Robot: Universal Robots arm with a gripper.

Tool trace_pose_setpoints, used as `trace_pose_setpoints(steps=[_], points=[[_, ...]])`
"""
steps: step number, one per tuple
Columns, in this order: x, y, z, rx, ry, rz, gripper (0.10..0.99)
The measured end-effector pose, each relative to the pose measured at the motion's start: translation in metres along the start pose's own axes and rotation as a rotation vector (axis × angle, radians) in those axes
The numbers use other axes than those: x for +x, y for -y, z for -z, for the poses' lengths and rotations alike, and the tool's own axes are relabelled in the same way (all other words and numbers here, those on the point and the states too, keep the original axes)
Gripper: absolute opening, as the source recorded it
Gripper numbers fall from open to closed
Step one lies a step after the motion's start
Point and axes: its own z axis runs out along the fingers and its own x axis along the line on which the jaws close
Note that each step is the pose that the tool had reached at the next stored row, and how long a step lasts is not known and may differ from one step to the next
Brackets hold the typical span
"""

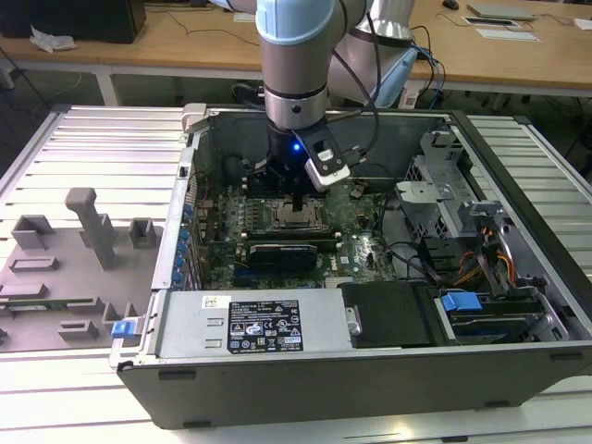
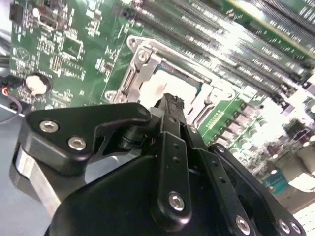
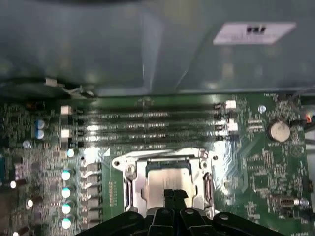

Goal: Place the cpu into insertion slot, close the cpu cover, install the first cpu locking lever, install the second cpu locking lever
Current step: 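Install the second cpu locking lever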

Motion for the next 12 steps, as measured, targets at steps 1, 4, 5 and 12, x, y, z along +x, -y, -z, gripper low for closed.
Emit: trace_pose_setpoints(steps=[1, 4, 5, 12], points=[[-0.0002, -0.0002, 0.0013, 0.001, 0.0001, 0.000, 0.106], [-0.0004, -0.0006, 0.0031, 0.003, 0.0004, 0.000, 0.106], [-0.0004, -0.0005, 0.0031, 0.003, 0.0004, 0.000, 0.106], [-0.0004, -0.0005, 0.0032, 0.004, 0.0003, 0.001, 0.106]])
